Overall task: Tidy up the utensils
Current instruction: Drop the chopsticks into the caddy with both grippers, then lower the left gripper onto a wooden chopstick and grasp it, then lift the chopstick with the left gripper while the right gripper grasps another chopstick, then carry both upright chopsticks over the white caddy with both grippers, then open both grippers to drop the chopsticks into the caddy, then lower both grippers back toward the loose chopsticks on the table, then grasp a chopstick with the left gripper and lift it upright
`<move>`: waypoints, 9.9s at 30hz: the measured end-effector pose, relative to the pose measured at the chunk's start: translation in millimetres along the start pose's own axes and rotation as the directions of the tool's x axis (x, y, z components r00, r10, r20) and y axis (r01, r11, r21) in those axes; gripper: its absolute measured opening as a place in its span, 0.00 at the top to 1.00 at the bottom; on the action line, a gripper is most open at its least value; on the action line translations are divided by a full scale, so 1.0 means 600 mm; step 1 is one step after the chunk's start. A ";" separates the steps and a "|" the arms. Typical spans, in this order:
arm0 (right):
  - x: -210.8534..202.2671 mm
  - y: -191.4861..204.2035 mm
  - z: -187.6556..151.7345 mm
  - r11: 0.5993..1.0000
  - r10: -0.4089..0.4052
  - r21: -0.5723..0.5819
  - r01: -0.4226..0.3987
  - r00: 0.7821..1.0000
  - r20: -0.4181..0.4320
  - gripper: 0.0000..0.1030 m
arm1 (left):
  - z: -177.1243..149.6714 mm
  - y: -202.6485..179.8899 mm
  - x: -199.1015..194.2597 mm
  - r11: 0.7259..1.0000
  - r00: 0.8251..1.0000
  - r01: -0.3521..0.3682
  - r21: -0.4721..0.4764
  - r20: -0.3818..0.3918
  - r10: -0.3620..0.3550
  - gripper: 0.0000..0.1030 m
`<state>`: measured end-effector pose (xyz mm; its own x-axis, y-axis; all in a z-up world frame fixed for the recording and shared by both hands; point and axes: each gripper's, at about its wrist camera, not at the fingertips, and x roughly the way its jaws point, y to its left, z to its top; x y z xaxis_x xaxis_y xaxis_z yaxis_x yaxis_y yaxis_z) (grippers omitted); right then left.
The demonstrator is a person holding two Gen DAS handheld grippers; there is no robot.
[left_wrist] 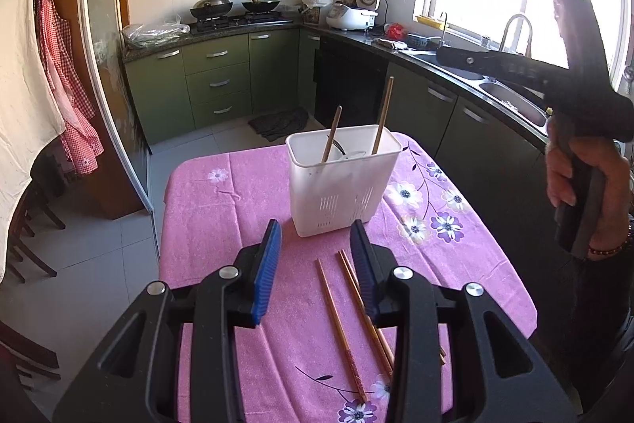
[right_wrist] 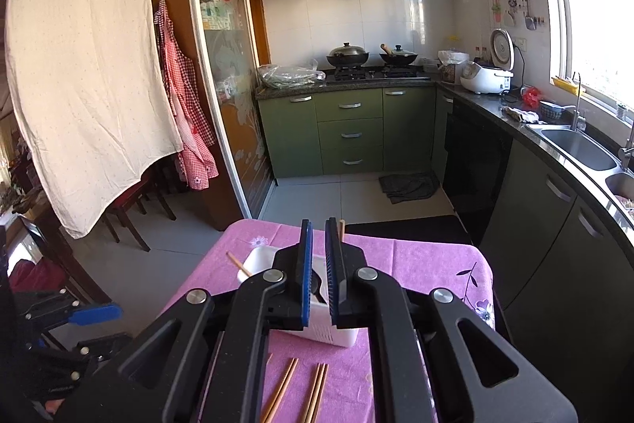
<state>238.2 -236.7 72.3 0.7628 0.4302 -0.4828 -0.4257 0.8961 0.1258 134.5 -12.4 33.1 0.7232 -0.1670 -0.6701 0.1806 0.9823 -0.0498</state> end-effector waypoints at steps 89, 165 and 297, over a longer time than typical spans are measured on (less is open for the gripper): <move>0.279 0.029 -0.352 0.999 -0.030 -0.050 -0.003 0.756 -0.654 0.87 | -0.101 0.002 0.070 0.996 0.990 -0.067 -0.056 -0.130 0.059 0.94; -0.064 -0.001 -0.197 0.995 0.080 -0.035 -0.090 0.971 -0.226 0.94 | 0.252 -0.021 0.005 0.997 0.981 -0.079 0.007 0.179 0.076 0.94; 0.056 -0.090 -0.350 0.988 0.074 0.156 -0.017 0.928 -0.366 0.76 | -0.069 -0.051 0.119 0.998 0.978 -0.052 -0.030 -0.205 0.044 0.94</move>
<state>184.8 -293.5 -132.8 0.4982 0.4255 -0.7555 -0.3574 0.8946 0.2681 152.8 -50.9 -44.0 0.5785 -0.1022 -0.8093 0.1229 0.9917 -0.0373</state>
